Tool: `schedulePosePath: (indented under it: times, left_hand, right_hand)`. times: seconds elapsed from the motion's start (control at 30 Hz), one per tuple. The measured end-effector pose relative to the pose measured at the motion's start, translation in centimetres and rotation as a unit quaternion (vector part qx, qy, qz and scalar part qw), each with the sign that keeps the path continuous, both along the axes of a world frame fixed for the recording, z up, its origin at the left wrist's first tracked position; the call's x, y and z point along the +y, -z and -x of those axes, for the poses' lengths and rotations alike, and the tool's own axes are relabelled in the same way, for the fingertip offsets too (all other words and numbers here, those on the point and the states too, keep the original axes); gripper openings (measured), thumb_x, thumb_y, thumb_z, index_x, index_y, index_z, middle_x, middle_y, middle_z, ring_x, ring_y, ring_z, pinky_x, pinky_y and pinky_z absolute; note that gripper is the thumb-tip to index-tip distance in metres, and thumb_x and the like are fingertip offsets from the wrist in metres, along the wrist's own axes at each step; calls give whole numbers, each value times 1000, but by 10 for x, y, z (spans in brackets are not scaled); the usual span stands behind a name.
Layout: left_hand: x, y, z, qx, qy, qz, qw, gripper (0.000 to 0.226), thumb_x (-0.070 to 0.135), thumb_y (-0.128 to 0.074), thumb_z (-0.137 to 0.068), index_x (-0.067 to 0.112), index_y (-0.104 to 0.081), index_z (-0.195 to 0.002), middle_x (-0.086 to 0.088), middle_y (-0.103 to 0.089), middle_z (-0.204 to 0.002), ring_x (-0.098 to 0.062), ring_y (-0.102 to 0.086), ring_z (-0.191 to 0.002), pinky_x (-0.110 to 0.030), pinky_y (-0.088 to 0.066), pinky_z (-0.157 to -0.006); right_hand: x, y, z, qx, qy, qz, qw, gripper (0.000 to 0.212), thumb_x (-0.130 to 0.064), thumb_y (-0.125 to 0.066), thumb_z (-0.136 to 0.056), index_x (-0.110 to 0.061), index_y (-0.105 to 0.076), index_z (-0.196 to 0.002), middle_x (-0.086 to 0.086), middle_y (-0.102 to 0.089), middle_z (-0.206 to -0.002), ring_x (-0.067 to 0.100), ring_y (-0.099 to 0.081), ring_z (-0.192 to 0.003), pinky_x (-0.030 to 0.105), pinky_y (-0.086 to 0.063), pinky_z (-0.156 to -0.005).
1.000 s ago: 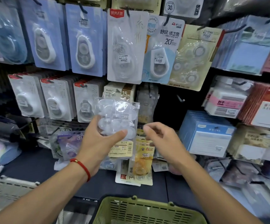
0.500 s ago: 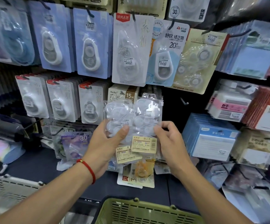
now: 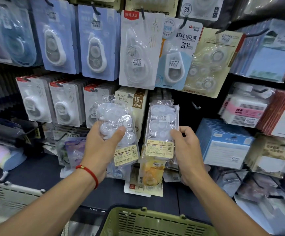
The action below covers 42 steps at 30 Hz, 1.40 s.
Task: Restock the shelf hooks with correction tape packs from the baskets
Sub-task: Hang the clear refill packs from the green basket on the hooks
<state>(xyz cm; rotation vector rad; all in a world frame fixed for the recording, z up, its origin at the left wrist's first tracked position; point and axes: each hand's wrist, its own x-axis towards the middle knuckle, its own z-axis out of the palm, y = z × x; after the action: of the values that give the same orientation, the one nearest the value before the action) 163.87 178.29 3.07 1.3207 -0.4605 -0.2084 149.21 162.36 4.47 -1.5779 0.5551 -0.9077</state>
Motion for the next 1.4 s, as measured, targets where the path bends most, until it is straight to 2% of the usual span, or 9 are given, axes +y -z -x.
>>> schedulePosePath:
  times: [0.17, 0.3, 0.4, 0.57, 0.8, 0.9, 1.0, 1.23, 1.4]
  left_hand:
    - [0, -1, 0, -14, -20, 2, 1000, 35, 33, -85, -85, 34, -67, -115, 7, -78, -109, -13, -75, -101, -46, -59, -97]
    - [1, -2, 4, -11, -7, 1, 1000, 68, 43, -89, -73, 24, -62, -132, 3, -75, -121, -20, -71, -114, -48, -56, -102]
    - [-2, 0, 8, -20, 3, -7, 1000, 52, 34, -91, -75, 26, -66, -120, 6, -78, -109, -17, -75, -104, -39, -60, -91]
    - [-7, -1, 21, -20, 31, -9, 999, 43, 30, -91, -69, 19, -68, -105, -1, -80, -97, -21, -78, -90, -36, -64, -79]
    - [-8, -5, 24, -26, 31, -13, 999, 26, 24, -82, -88, 18, -67, -109, 10, -79, -95, 1, -74, -81, -14, -55, -65]
    - [-8, -2, 17, -10, 14, -24, 1000, 16, 17, -74, -94, 26, -68, -106, 13, -77, -93, 0, -72, -85, -18, -54, -69]
    - [-7, 1, 12, 11, 5, -31, 999, 21, 11, -68, -95, 30, -69, -103, 8, -77, -98, -14, -73, -96, -32, -56, -83]
    - [-7, 0, 12, 4, 5, -22, 1000, 22, 10, -67, -95, 30, -69, -103, 9, -77, -98, -9, -73, -95, -31, -54, -82]
    - [-6, -3, 14, -11, 6, -8, 1000, 25, 6, -65, -95, 26, -67, -109, 18, -76, -95, 6, -70, -86, -15, -52, -72]
  right_hand:
    - [-3, 1, -1, 36, 25, 14, 999, 20, -44, -58, -101, -25, -60, -105, 11, -65, -84, 24, -60, -68, 29, -49, -46]
    - [-13, 11, 0, 233, 64, 138, 960, 39, -49, -55, -103, -25, -49, -134, -9, -59, -125, 12, -61, -109, 34, -49, -86]
    - [-8, 12, -1, 228, 19, 148, 962, 34, -48, -59, -101, -28, -59, -130, -14, -63, -128, 7, -60, -118, 40, -50, -105]
    - [11, 8, -6, 175, -152, 154, 961, 33, -64, -64, -88, -34, -72, -99, -7, -77, -100, 12, -72, -98, 45, -61, -91]
    - [10, 8, -3, 98, -90, 154, 979, 20, -43, -61, -102, -25, -62, -95, -6, -74, -80, 13, -70, -75, 41, -56, -71]
    - [6, 4, 2, 80, -40, 116, 989, 38, -57, -53, -98, -19, -52, -94, 9, -55, -74, 21, -49, -68, 43, -40, -63]
    - [2, 1, 4, 48, -16, 48, 998, 35, -49, -52, -104, -14, -54, -101, 32, -58, -89, 27, -52, -75, 44, -42, -64]
    - [4, 1, 5, 35, 2, 26, 999, 35, -39, -55, -102, -4, -52, -98, 34, -56, -84, 31, -51, -74, 67, -48, -65]
    - [3, 1, 1, 22, 0, 11, 1000, 33, -34, -58, -101, -2, -53, -98, 42, -55, -95, 33, -59, -71, 35, -50, -49]
